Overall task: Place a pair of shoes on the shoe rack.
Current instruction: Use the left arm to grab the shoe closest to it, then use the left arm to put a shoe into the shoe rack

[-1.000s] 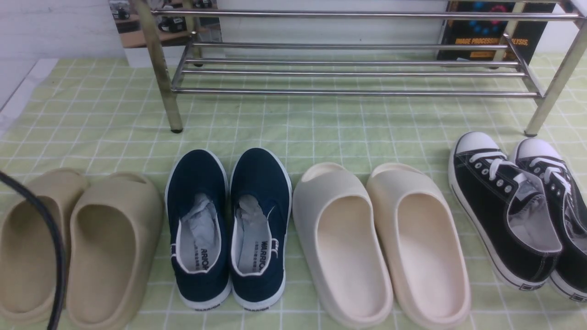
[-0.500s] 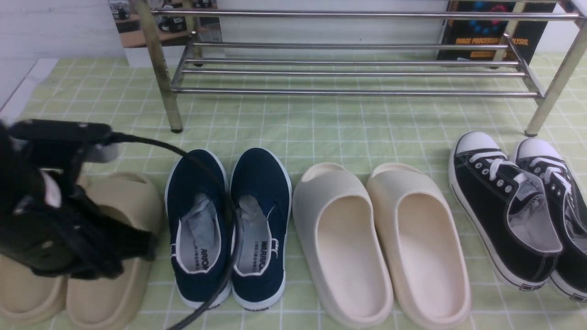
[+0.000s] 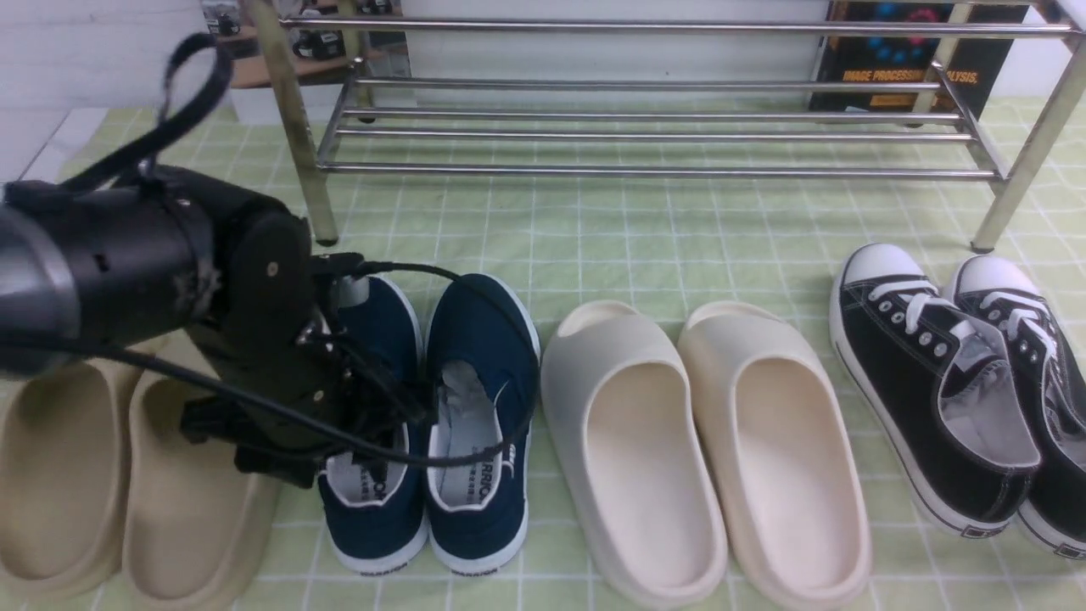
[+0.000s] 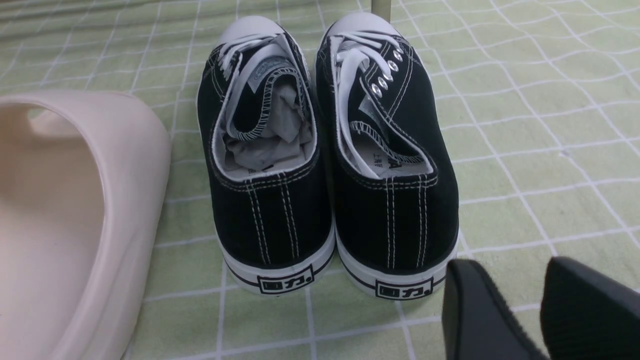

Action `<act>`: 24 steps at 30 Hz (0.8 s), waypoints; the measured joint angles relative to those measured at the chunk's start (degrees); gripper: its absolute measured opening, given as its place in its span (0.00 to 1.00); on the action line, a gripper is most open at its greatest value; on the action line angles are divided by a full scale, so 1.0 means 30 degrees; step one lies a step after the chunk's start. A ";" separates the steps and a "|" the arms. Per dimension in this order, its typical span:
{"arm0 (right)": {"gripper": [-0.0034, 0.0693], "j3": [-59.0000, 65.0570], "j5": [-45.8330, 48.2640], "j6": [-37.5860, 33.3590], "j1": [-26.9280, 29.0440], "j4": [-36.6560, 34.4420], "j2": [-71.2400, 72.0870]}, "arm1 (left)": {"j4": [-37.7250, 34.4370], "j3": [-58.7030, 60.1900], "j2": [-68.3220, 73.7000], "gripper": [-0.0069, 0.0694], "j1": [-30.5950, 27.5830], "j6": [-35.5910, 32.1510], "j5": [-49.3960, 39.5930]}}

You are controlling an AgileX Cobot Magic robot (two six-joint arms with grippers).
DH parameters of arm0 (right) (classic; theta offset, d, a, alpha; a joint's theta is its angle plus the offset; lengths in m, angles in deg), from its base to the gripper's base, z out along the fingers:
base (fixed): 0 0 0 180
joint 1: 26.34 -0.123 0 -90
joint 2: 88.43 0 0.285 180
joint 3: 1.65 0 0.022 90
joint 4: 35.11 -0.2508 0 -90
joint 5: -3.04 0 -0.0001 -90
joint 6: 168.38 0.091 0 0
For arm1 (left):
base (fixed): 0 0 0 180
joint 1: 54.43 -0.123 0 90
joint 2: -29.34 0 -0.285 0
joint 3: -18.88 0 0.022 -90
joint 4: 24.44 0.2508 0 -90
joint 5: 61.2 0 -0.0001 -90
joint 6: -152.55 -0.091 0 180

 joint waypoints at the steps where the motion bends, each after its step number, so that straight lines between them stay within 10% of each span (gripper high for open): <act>1: 0.38 0.0000 0.0000 0.0000 0.0000 0.0000 0.0000 | 0.0040 -0.0018 0.0078 0.61 0.0000 0.0027 0.0067; 12: 0.38 0.0000 0.0000 0.0000 0.0000 0.0000 0.0000 | 0.1143 0.0002 0.0918 0.12 -0.0034 0.0507 0.0332; 24: 0.38 0.0000 0.0000 0.0000 0.0000 0.0000 0.0000 | 0.0947 -0.2077 -0.3571 0.11 -0.0034 -0.1275 -0.3675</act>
